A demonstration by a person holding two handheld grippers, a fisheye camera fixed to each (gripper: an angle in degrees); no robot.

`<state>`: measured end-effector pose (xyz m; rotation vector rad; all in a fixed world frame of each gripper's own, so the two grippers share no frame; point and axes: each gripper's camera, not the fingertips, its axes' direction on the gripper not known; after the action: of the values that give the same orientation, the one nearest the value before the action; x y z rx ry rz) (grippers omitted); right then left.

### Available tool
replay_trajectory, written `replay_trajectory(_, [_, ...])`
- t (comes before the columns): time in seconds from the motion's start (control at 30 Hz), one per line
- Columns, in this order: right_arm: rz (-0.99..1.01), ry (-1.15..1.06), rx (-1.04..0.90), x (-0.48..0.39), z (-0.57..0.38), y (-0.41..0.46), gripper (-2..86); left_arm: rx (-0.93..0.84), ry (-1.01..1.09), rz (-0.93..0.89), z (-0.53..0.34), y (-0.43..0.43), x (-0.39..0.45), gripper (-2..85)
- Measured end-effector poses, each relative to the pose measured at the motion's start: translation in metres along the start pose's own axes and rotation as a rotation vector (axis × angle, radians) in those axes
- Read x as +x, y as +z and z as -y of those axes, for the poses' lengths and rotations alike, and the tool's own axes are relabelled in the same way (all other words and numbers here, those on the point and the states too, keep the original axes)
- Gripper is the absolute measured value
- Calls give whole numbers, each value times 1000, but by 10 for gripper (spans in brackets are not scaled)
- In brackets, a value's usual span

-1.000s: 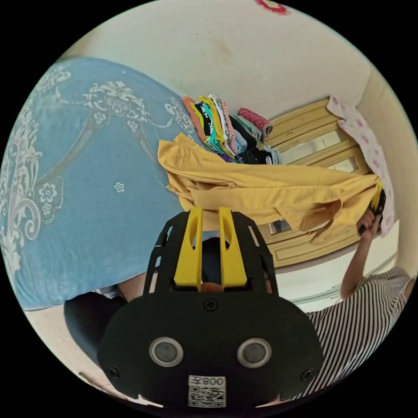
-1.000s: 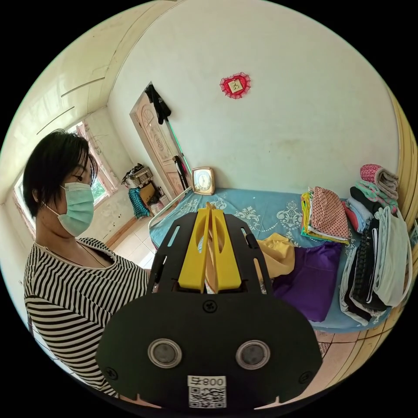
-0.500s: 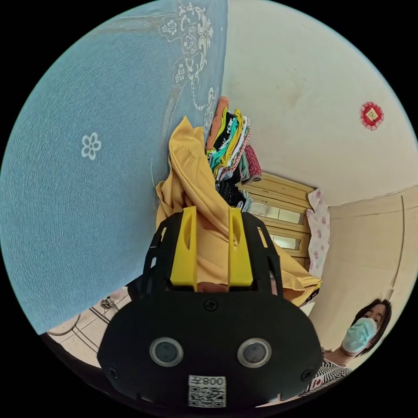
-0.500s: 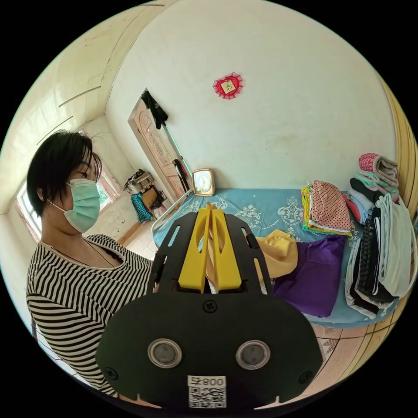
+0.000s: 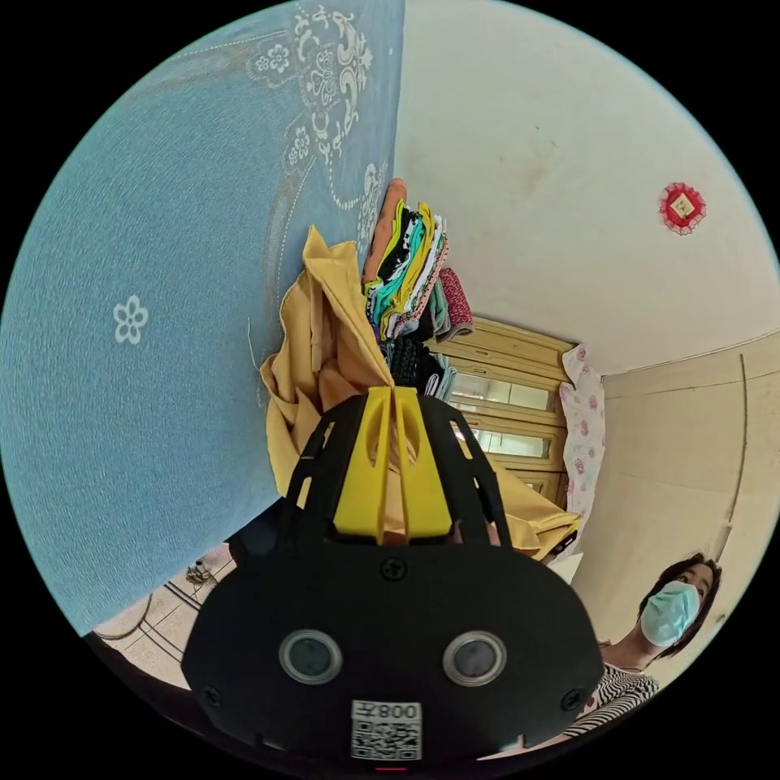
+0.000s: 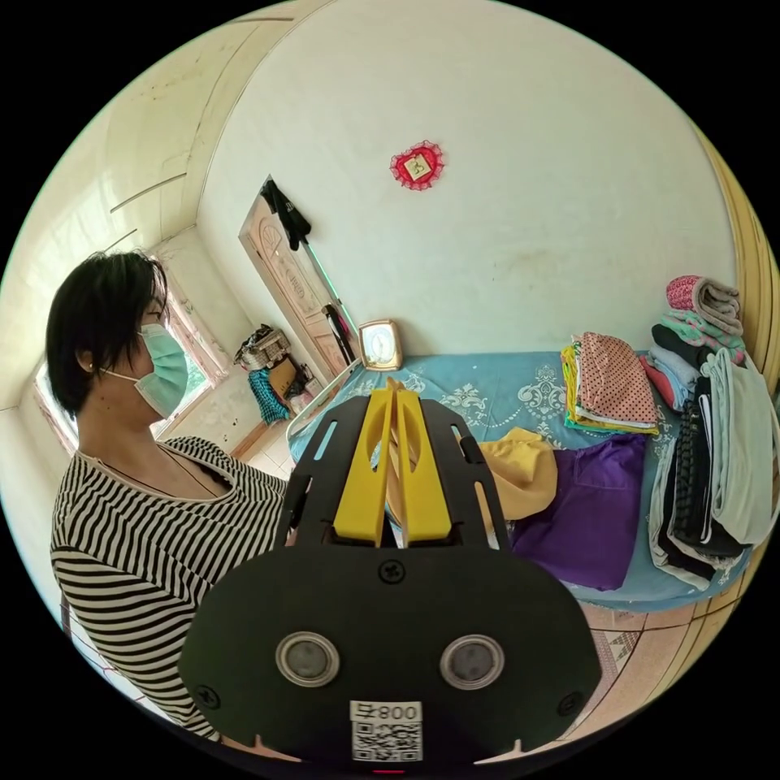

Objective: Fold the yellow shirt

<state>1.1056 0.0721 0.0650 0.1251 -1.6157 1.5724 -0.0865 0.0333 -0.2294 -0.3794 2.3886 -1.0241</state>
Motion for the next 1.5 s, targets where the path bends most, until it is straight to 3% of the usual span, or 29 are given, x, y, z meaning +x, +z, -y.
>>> replay_trajectory(0.4, [31,-54,53,-35,-17,-32,3,122,185,-140,-94,-46,109,4])
replay_trajectory(0.87, [118,-130,143,-88,-53,-75,3,346,474,-242,-309,-106,223,4])
replay_trajectory(1.5, [215,-271,265,-177,-109,-157,2,501,809,-305,-595,-63,305,3])
